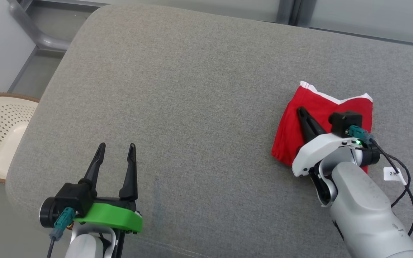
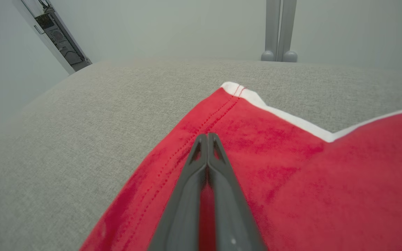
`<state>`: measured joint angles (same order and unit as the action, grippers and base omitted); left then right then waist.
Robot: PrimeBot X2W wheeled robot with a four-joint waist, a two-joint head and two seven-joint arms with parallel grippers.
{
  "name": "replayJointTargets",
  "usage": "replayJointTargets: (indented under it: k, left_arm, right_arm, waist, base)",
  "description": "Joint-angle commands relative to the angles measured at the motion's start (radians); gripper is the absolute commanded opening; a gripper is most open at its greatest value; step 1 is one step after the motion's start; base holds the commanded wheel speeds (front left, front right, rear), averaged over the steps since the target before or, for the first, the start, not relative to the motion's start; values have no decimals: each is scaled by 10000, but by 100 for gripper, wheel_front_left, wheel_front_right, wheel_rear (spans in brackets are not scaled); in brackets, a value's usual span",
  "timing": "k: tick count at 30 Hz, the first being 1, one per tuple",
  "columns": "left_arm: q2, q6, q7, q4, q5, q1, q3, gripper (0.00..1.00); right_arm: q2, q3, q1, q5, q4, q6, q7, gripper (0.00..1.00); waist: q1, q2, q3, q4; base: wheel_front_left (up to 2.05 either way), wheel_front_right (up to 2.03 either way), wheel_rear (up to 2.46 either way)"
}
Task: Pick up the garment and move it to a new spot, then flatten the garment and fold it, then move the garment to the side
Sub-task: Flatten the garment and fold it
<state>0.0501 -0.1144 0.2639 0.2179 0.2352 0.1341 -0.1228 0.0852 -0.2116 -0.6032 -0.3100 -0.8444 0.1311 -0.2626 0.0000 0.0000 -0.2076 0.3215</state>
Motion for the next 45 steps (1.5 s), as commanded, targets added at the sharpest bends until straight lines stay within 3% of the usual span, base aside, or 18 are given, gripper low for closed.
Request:
replayJointTargets:
  k: [1,8,13,24,26,27,28,36,45]
  left_arm:
    - [15,33,-2,-9,20,96,1,100]
    - [16,96,-2,-3,34,-26,24,100]
    - [18,54,-2,9,-242,-105,261,100]
    - [32,-75,-2,54,-909,-246,830,100]
    - [39,-73,0,83,-949,-303,915,100]
    - [37,-72,-2,95,-998,-349,959,100]
    - [36,-76,-2,103,-1051,-393,997,100]
    - [35,-106,-2,62,-1263,-867,1274,100]
    - [92,55,-2,-29,-1576,-1250,1603,100]
  right_arm:
    - [-46,-154,253,-71,135,-10,-27,0]
    - [-285,-893,737,-446,938,-10,-27,0]
    - [-295,-834,1106,-386,1999,-10,-27,0]
    - [818,265,2445,-46,4180,-10,-27,0]
    - [940,439,2766,57,4537,-10,-28,40]
    - [949,564,2972,107,4718,-10,-26,90]
    - [936,700,3144,138,4862,-10,-26,100]
    - [896,1139,4732,459,5939,-10,-28,100]
    - [621,1294,5550,646,6666,-10,-28,100]
  waist:
    - [0,0,12,8]
    - [0,0,110,-244]
    - [0,0,336,-982]
    - [0,0,932,-2418]
    - [0,0,1039,-2636]
    - [0,0,1112,-2749]
    - [0,0,1170,-2839]
    - [0,0,1714,-3324]
    - [0,0,2055,-3351]
  base:
    - [0,0,0]
    - [0,0,0]
    - [0,0,0]
    - [0,0,0]
    - [0,0,0]
    - [0,0,0]
    - [0,0,0]
    - [0,0,0]
    - [0,0,0]
